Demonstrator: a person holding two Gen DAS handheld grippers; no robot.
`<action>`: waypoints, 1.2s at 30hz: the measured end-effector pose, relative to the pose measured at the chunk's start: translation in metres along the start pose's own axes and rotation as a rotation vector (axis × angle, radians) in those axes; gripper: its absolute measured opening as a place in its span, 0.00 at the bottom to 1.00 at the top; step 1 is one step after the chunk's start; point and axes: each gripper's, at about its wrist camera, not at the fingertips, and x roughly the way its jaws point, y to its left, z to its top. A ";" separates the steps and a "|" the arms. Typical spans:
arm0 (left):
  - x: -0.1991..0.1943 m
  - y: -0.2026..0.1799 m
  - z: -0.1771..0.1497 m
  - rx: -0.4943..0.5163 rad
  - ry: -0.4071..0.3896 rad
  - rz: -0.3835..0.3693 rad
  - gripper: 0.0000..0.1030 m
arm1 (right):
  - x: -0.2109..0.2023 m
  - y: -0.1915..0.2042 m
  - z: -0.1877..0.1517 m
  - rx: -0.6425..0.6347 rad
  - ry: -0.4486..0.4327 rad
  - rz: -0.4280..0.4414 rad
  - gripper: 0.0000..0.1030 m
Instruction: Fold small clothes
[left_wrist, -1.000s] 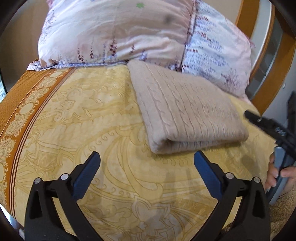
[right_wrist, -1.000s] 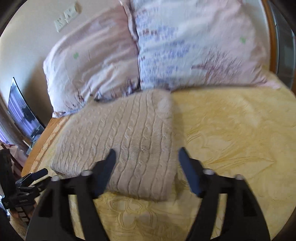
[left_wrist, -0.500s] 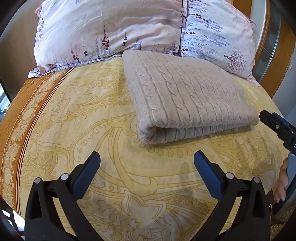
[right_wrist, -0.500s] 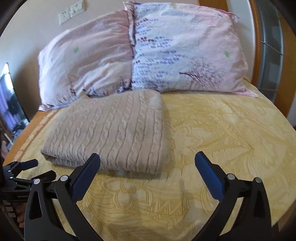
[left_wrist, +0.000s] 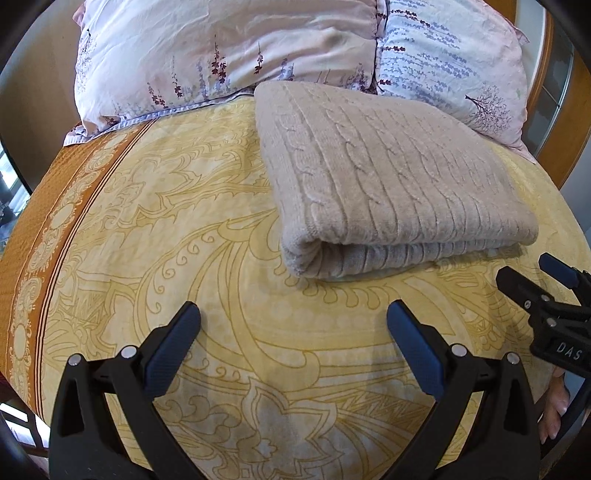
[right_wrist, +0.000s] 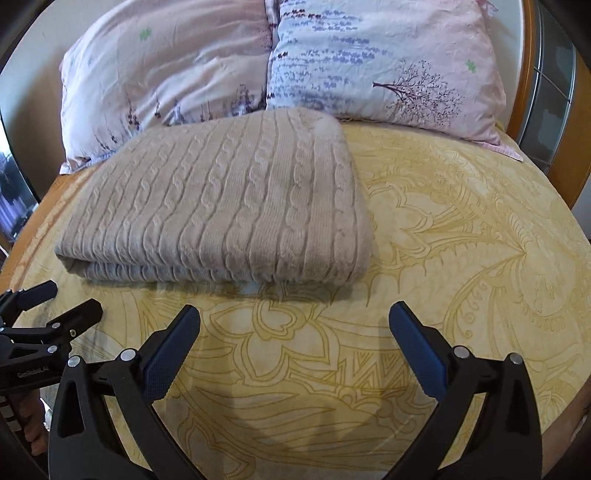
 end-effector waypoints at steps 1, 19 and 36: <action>0.001 -0.001 0.000 0.004 0.003 0.006 0.98 | 0.001 0.001 0.000 -0.003 0.005 -0.006 0.99; 0.007 -0.002 0.000 0.004 0.021 0.024 0.98 | 0.007 0.001 0.000 -0.014 0.029 -0.037 0.99; 0.006 -0.002 -0.001 0.002 0.020 0.025 0.98 | 0.007 0.002 0.001 -0.014 0.038 -0.037 0.99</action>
